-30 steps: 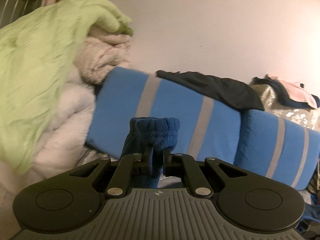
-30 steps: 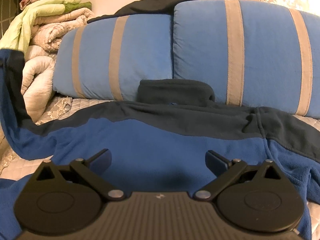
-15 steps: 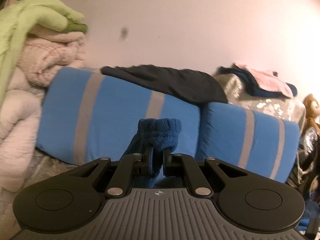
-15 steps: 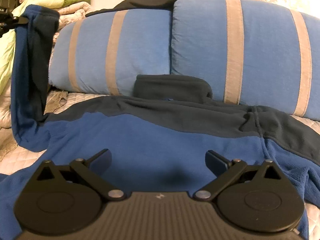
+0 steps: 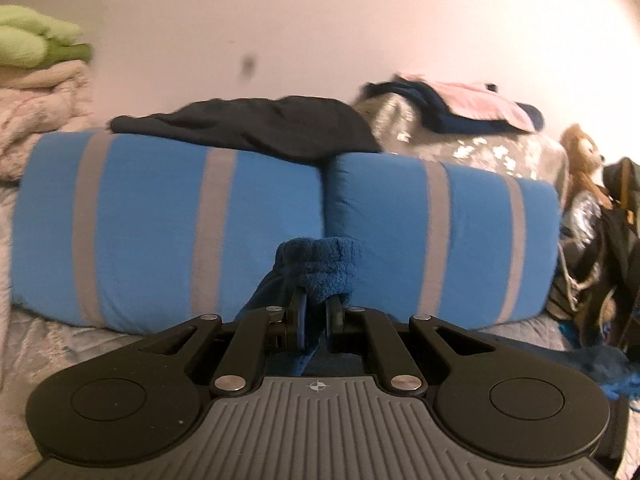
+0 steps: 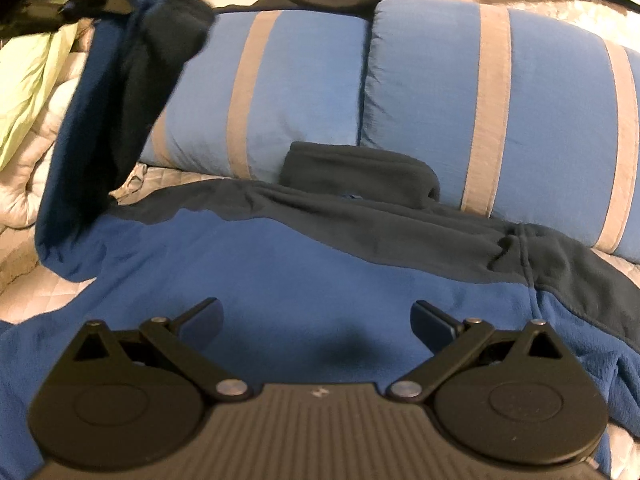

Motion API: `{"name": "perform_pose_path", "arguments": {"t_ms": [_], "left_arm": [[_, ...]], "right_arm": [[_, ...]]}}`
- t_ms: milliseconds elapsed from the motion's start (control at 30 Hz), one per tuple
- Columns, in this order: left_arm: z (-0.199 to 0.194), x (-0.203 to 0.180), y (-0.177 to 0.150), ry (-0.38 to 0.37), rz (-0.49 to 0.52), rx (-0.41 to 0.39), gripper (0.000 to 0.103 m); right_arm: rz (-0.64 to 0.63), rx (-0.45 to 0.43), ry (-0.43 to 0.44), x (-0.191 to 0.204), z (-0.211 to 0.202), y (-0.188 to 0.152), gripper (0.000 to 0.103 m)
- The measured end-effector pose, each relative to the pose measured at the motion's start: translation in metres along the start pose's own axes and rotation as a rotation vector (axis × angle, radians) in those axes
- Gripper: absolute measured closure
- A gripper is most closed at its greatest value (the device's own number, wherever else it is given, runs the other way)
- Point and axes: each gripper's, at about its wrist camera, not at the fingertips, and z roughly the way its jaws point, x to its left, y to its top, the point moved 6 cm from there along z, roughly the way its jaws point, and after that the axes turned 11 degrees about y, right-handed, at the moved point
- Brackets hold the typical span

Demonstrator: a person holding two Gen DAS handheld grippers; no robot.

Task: Fold clothes
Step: 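Lay the sleeve across the hoodie body and open the left gripper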

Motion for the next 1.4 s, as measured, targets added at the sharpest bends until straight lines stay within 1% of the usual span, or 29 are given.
{"name": "perform_pose_path", "arguments": {"t_ms": [133, 200, 233, 267, 300, 333, 367, 400, 500, 600, 733, 833, 967, 1033, 1167, 1233, 1267, 1333, 1400], "left_arm": [[0.011, -0.032, -0.004, -0.038, 0.055, 0.029, 0.093], [0.018, -0.047, -0.01, -0.066, 0.078, 0.06, 0.089], [0.022, -0.054, -0.015, -0.081, 0.091, 0.086, 0.082], [0.026, -0.06, -0.02, -0.096, 0.103, 0.112, 0.069], [0.027, -0.064, -0.023, -0.119, 0.098, 0.123, 0.06], [0.027, -0.066, -0.026, -0.146, 0.082, 0.127, 0.04], [0.026, -0.067, -0.029, -0.174, 0.067, 0.131, 0.027], [0.026, -0.069, -0.032, -0.202, 0.052, 0.135, 0.026], [0.021, -0.066, -0.035, -0.228, 0.027, 0.151, 0.024], [0.014, -0.057, -0.038, -0.207, 0.045, 0.163, 0.024], [0.001, -0.035, -0.046, -0.125, 0.122, 0.154, 0.024], [-0.011, -0.008, -0.059, -0.06, 0.179, 0.162, 0.024], [-0.026, 0.029, -0.076, -0.015, 0.181, 0.191, 0.024], [-0.033, 0.046, -0.085, 0.005, 0.171, 0.205, 0.024], [-0.043, 0.076, -0.1, 0.044, 0.143, 0.228, 0.024], [-0.049, 0.091, -0.108, 0.064, 0.129, 0.24, 0.024], [-0.052, 0.098, -0.111, 0.074, 0.122, 0.246, 0.024], [-0.056, 0.107, -0.117, 0.093, 0.106, 0.251, 0.024], [-0.057, 0.113, -0.12, 0.09, 0.095, 0.258, 0.024]], "right_arm": [[-0.004, 0.007, -0.004, -0.001, 0.001, 0.0, 0.0], [0.005, 0.006, -0.008, -0.004, 0.001, 0.0, 0.0], [0.012, 0.004, -0.01, -0.005, 0.001, 0.0, 0.0], [0.018, 0.003, -0.012, -0.006, 0.001, 0.0, 0.0], [0.025, 0.002, -0.016, -0.008, 0.001, 0.0, 0.0], [0.031, 0.005, -0.02, -0.009, 0.002, 0.0, 0.0], [0.034, 0.008, -0.022, -0.01, 0.002, 0.0, 0.0], [0.033, 0.011, -0.023, -0.01, 0.002, -0.001, 0.0], [0.025, 0.019, -0.027, -0.01, 0.003, -0.002, 0.0], [0.009, 0.021, -0.028, -0.009, 0.003, -0.002, 0.0], [-0.017, 0.023, -0.038, -0.008, 0.002, -0.004, 0.0], [-0.056, 0.018, -0.045, -0.004, 0.0, -0.003, 0.0], [-0.146, 0.003, -0.05, 0.006, 0.0, -0.002, 0.0], [-0.199, 0.007, -0.036, 0.013, 0.002, -0.004, 0.0], [-0.32, 0.02, -0.05, 0.028, 0.006, -0.005, 0.002], [-0.393, 0.027, -0.058, 0.035, 0.008, -0.004, 0.007], [-0.429, 0.04, -0.062, 0.037, 0.009, -0.004, 0.011], [-0.494, 0.075, -0.064, 0.038, 0.012, -0.005, 0.014], [-0.559, 0.105, -0.061, 0.038, 0.014, -0.006, 0.019]]}}
